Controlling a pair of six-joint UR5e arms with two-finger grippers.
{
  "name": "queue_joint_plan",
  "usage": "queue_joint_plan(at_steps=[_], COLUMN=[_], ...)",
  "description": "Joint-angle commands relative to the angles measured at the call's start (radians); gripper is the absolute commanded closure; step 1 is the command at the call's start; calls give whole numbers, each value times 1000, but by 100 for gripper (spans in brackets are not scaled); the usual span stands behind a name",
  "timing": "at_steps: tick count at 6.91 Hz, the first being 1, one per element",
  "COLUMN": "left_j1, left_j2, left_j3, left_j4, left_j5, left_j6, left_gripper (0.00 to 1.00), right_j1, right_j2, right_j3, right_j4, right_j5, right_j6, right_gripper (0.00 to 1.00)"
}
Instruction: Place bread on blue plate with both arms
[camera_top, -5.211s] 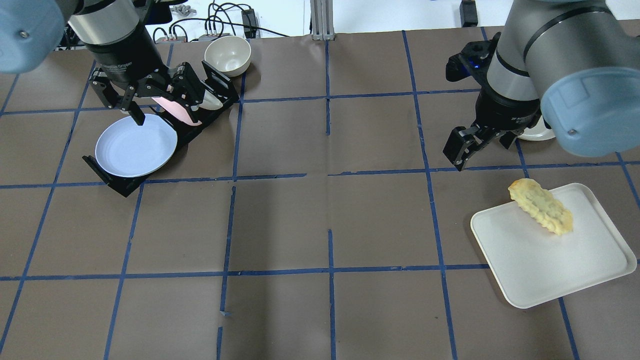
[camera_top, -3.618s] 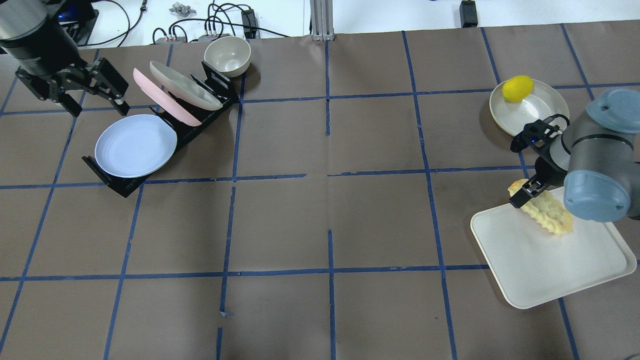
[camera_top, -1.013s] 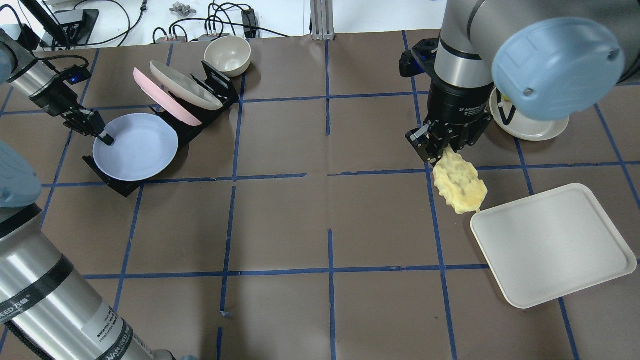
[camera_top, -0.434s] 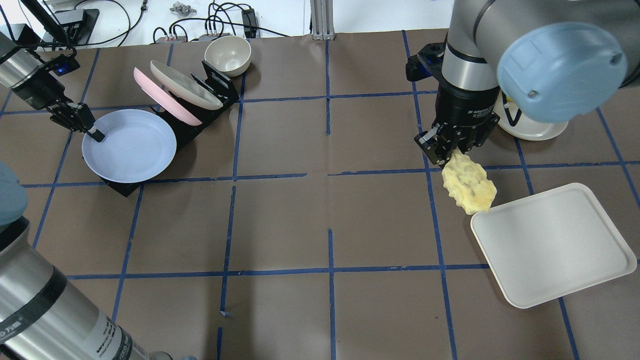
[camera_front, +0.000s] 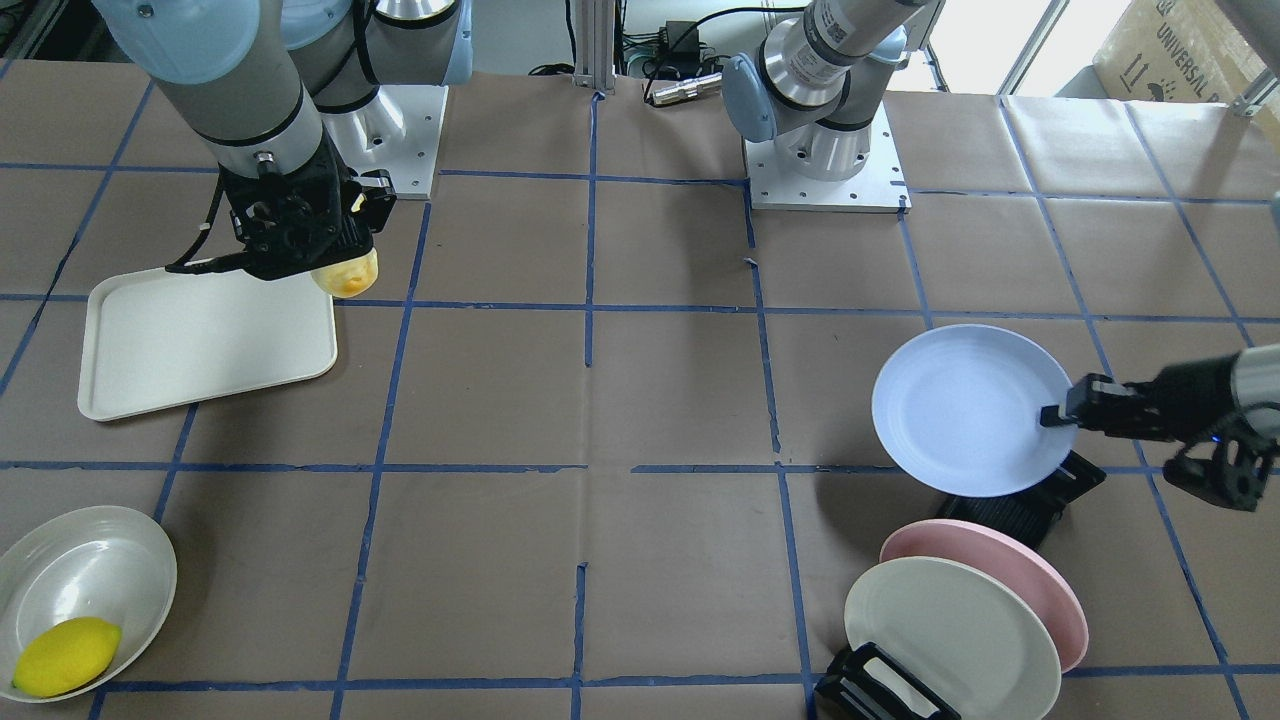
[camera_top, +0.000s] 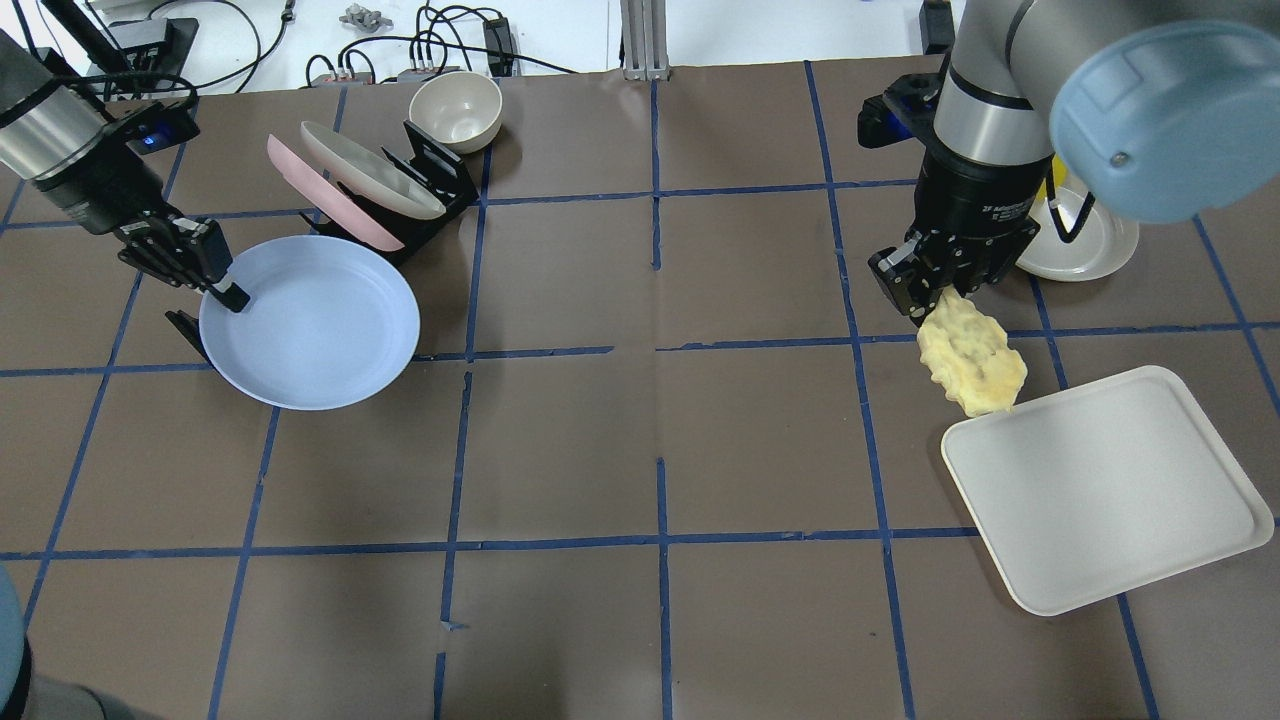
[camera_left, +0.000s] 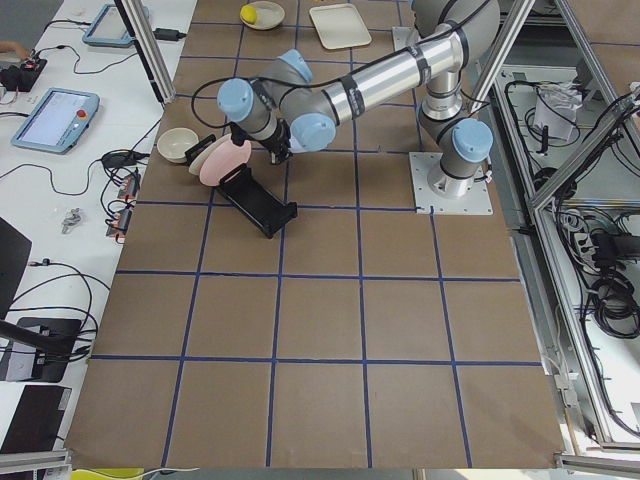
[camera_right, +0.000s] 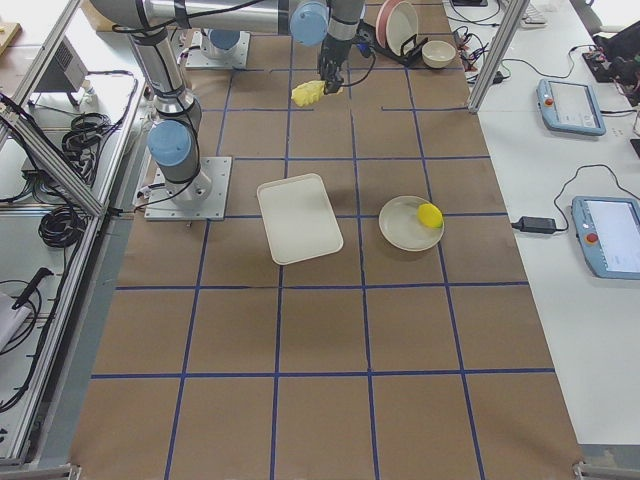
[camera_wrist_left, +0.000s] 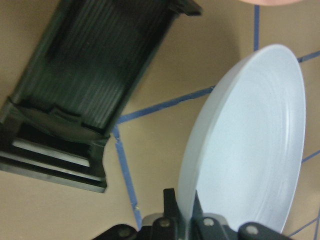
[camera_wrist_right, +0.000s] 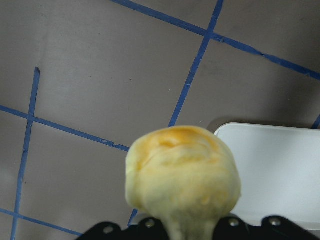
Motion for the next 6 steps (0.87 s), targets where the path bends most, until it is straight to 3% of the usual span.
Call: queue_joint_plan(at_steps=[1, 3, 6], left_j1=[-167, -316, -473], left_j2=[80, 30, -116], left_j3=[-80, -104, -147], left_j4=[103, 275, 566], left_j5=[-19, -109, -111], left_j6=[-227, -526, -693], left_gripper=[98, 98, 98], right_j1=[0, -2, -3], right_j2=[-1, -1, -1], right_j3=[0, 0, 0], right_j4=[0, 0, 0], right_j5=[1, 1, 2], right_j6=[2, -2, -2], right_gripper=[85, 85, 85])
